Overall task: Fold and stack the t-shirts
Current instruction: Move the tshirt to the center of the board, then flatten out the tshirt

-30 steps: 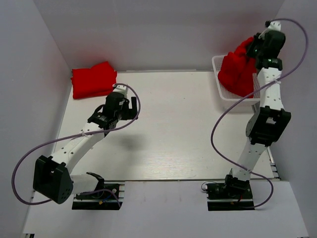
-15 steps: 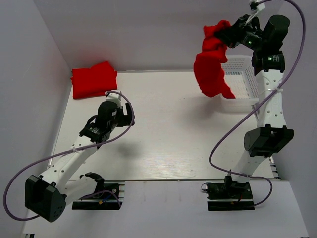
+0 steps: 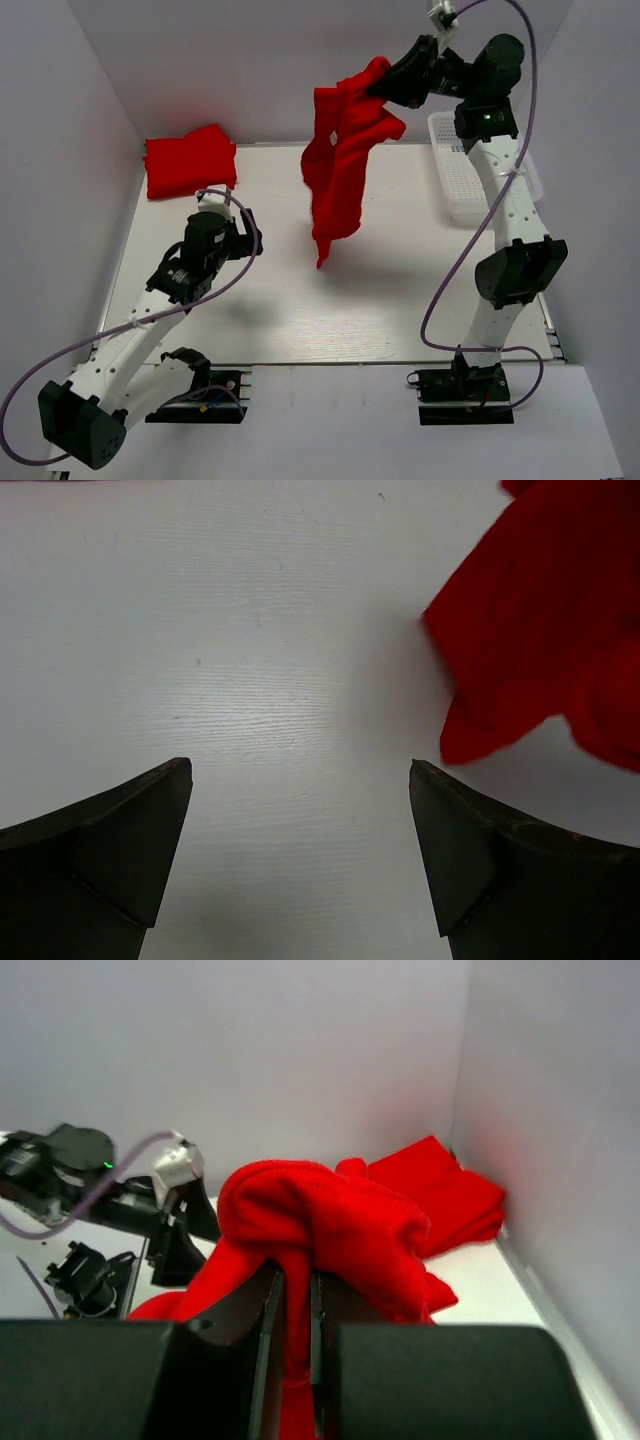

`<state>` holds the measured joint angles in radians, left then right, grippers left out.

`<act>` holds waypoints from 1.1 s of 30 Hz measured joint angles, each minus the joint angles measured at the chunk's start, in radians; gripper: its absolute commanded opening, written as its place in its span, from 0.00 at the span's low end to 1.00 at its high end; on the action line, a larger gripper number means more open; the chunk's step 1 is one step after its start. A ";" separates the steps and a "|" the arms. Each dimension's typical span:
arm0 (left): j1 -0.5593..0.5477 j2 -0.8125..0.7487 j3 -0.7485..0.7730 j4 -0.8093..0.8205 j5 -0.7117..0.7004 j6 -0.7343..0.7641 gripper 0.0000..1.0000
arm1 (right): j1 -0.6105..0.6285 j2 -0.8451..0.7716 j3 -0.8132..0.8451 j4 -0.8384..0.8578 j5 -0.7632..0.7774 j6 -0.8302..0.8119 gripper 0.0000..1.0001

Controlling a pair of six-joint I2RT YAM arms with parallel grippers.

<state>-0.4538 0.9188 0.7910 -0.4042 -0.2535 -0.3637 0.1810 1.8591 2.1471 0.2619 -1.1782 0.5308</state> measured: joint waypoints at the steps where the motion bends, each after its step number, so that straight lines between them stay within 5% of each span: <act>1: 0.000 -0.007 0.000 -0.003 -0.005 -0.004 1.00 | 0.009 0.000 -0.013 -0.012 0.000 -0.016 0.00; 5: 0.000 -0.037 -0.021 -0.008 -0.029 -0.023 1.00 | 0.031 -0.053 -0.283 -0.043 0.096 -0.136 0.00; 6: 0.000 -0.039 -0.024 -0.009 -0.035 -0.027 1.00 | 0.035 -0.077 -0.383 -0.054 0.127 -0.163 0.08; 7: 0.000 -0.039 -0.026 -0.013 -0.041 -0.032 1.00 | 0.038 -0.092 -0.476 -0.068 0.166 -0.187 0.33; 8: 0.000 -0.039 -0.028 -0.016 -0.048 -0.037 1.00 | 0.042 -0.098 -0.566 -0.078 0.221 -0.205 0.47; 9: 0.000 -0.037 -0.030 -0.016 -0.055 -0.042 1.00 | 0.043 -0.100 -0.659 -0.093 0.280 -0.229 0.89; 13: 0.000 -0.009 -0.031 -0.025 -0.071 -0.057 1.00 | 0.038 -0.070 -0.867 -0.195 0.481 -0.288 0.90; 21: 0.000 0.136 -0.031 -0.026 -0.038 -0.065 1.00 | 0.037 -0.144 -0.934 -0.286 0.771 -0.374 0.90; 27: 0.000 0.287 -0.031 0.032 -0.003 -0.068 1.00 | 0.037 -0.330 -1.052 -0.282 0.919 -0.434 0.90; 33: 0.000 0.514 -0.003 0.086 0.029 -0.068 1.00 | 0.037 -0.349 -1.085 -0.311 1.001 -0.461 0.90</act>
<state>-0.4538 1.4330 0.7883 -0.3180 -0.2249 -0.4313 0.2184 1.5097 1.0618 -0.0486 -0.1772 0.0700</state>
